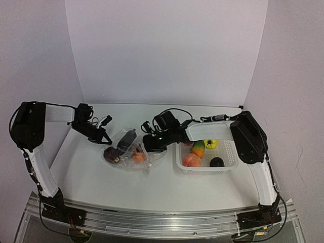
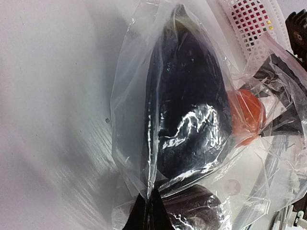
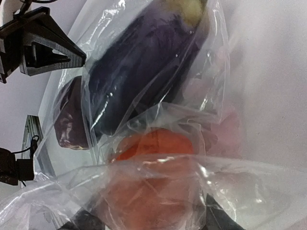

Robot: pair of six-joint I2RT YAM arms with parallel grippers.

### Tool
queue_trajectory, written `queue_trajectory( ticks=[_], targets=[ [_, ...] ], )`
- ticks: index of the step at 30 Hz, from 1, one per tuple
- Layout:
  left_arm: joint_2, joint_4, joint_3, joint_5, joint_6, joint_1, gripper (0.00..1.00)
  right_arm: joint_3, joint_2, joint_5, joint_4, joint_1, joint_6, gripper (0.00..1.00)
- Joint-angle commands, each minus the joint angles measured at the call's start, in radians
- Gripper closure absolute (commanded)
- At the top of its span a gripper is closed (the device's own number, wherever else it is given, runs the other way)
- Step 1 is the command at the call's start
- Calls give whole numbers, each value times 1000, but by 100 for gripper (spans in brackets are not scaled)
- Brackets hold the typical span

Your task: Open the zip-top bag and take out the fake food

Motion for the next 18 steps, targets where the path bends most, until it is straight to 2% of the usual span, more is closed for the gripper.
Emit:
queue_trajectory(
  ticks=[1,4,10,18],
  targets=[
    [-38,4,1,-35,21,-6,100,25,10,54,-107,15,-60,33],
    [-38,2,1,-26,16,-7,100,21,0,90,-108,34,-76,21],
    [-38,5,-9,-20,13,-7,100,-3,-63,248,-103,82,-82,20],
    [-43,12,-15,-17,9,-7,100,69,-27,319,-94,84,185,20]
  ],
)
